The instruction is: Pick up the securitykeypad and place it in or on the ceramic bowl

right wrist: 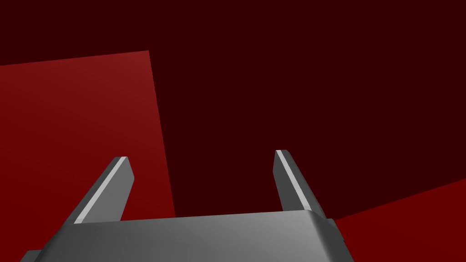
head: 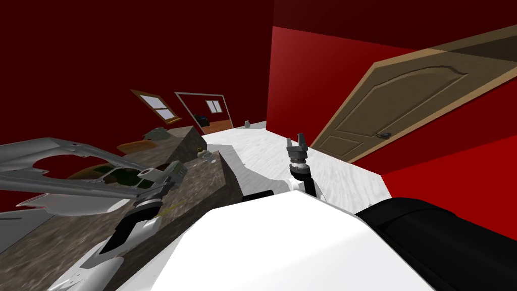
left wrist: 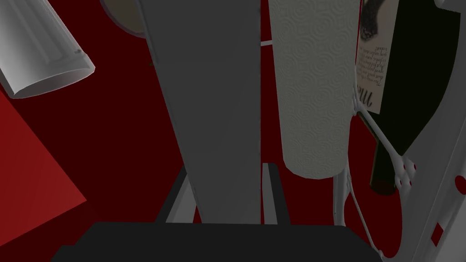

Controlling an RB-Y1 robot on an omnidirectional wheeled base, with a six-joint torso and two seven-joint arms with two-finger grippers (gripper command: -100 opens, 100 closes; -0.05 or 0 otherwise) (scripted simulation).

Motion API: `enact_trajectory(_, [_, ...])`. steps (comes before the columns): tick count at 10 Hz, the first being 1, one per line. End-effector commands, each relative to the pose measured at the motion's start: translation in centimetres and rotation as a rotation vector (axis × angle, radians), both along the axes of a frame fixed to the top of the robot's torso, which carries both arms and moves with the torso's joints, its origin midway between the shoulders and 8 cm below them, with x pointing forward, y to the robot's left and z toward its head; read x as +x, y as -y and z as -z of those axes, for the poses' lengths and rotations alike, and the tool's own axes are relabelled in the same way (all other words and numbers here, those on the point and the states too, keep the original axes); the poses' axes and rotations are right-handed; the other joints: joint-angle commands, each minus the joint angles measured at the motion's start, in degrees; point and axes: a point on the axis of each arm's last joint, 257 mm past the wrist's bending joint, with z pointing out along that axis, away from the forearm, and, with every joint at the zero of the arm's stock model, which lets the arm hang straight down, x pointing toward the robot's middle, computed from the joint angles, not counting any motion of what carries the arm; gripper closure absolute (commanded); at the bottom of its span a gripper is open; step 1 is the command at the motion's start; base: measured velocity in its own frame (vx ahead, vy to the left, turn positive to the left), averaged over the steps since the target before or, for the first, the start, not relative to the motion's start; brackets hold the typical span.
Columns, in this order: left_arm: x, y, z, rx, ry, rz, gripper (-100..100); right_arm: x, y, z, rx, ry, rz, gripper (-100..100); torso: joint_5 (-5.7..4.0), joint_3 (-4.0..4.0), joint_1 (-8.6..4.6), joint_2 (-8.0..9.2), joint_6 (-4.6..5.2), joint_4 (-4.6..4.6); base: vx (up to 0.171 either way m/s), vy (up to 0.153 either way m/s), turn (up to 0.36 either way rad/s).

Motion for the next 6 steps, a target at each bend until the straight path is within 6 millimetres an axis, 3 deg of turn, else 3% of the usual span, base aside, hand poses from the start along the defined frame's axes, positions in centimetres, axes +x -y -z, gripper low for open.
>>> enact_trajectory(1, [-0.7, -2.0, -0.8, 0.029, -0.013, -0.04, 100, 0.0, 0.0, 0.0, 0.0, 0.0, 0.0, 0, 0.0, 0.0, 0.0, 0.0, 0.0, 0.0, -0.102, 0.137, -0.179])
enact_trajectory(4, [-1.4, -3.9, -1.7, 0.013, 0.003, -0.088, 100, 0.0, 0.0, 0.0, 0.0, 0.0, 0.0, 0, -0.16, 0.14, 0.23, 0.18, -0.23, 0.1, -0.075, 0.113, -0.141])
enact_trajectory(6, [-1.8, -5.4, -2.4, 0.025, -0.003, -0.122, 100, 0.0, 0.0, 0.0, 0.0, 0.0, 0.0, 0, -0.25, 0.11, -0.08, 0.1, -0.39, 0.11, -0.047, 0.057, -0.07])
